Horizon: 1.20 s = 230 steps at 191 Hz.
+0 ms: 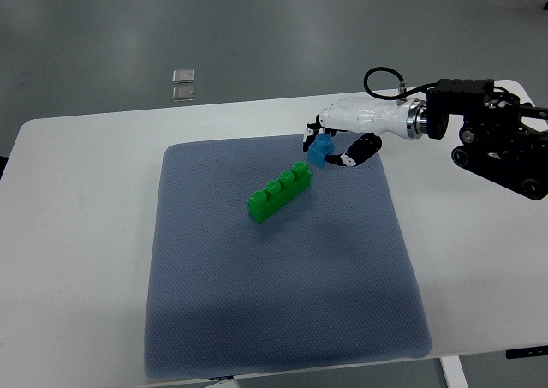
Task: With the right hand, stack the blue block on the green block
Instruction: 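Lift the blue block and carry it over the green block, then lower the blue block onto the green block's studs and press down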
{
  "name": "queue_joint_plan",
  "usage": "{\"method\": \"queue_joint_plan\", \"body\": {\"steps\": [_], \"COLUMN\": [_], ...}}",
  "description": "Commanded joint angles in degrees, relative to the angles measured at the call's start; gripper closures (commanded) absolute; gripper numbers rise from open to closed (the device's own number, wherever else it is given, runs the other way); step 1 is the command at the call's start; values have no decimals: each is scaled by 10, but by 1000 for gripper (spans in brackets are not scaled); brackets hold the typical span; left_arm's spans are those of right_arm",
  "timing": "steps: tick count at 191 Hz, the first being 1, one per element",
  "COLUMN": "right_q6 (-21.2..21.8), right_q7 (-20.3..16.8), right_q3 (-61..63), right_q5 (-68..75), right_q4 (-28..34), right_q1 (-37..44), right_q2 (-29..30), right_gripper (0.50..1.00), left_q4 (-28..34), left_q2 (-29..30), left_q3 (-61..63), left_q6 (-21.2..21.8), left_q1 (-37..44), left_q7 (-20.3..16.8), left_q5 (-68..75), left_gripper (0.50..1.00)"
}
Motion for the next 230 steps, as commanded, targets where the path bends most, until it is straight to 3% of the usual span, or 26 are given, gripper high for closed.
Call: {"method": "queue_joint_plan", "body": {"steps": [1,41,230], "right_q6": [0,-2,-7], "right_q7": [-8,-31,-41], "right_q3": [0,0,-9], "right_q5": [3,4,-9], "right_q4": [0,-1,-52], "right_q1": [0,-4,-5], "right_q2": [16,47,86], "right_gripper": [948,948,948], "left_q4": [0,0,0], "left_q2": [0,0,0], "left_q3": [0,0,0], "left_q6": [0,0,0], "left_q1": [0,0,0], "left_q7": [0,0,0], "left_q5": [0,0,0], "left_gripper": [500,500,500]}}
